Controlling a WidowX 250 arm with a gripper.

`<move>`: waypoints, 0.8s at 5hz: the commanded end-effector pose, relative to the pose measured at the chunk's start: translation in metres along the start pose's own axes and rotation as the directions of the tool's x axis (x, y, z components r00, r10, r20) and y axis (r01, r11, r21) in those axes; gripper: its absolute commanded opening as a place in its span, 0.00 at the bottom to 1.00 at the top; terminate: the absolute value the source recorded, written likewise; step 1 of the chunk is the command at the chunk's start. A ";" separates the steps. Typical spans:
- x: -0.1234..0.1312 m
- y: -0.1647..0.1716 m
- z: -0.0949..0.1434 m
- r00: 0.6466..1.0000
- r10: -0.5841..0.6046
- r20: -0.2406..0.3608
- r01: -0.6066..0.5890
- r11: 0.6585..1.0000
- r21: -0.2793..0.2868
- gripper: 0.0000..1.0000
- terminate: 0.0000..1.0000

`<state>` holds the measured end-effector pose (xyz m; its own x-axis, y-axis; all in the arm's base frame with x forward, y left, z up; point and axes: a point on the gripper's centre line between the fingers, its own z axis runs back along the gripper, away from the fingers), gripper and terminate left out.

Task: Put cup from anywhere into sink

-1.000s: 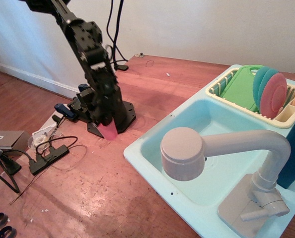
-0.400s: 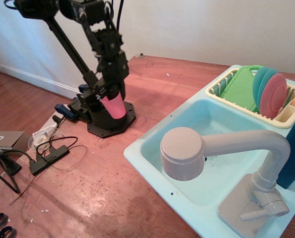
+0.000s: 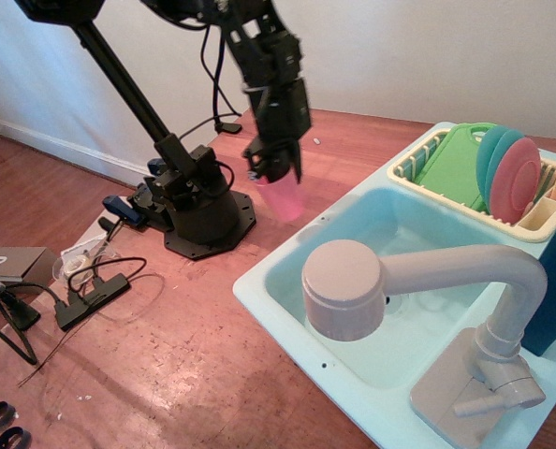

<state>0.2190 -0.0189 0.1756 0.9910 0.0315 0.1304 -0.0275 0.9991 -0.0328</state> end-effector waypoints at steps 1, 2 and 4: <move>0.044 0.013 0.004 0.999 -0.043 0.021 0.043 0.999 -0.009 0.00 0.00; 0.077 0.020 -0.008 0.997 -0.071 0.006 0.071 0.997 -0.029 0.00 0.00; 0.069 0.016 -0.033 0.986 -0.074 -0.148 0.063 0.995 -0.076 0.00 0.00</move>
<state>0.2783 -0.0082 0.1335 0.9936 -0.0674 -0.0903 0.0557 0.9905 -0.1255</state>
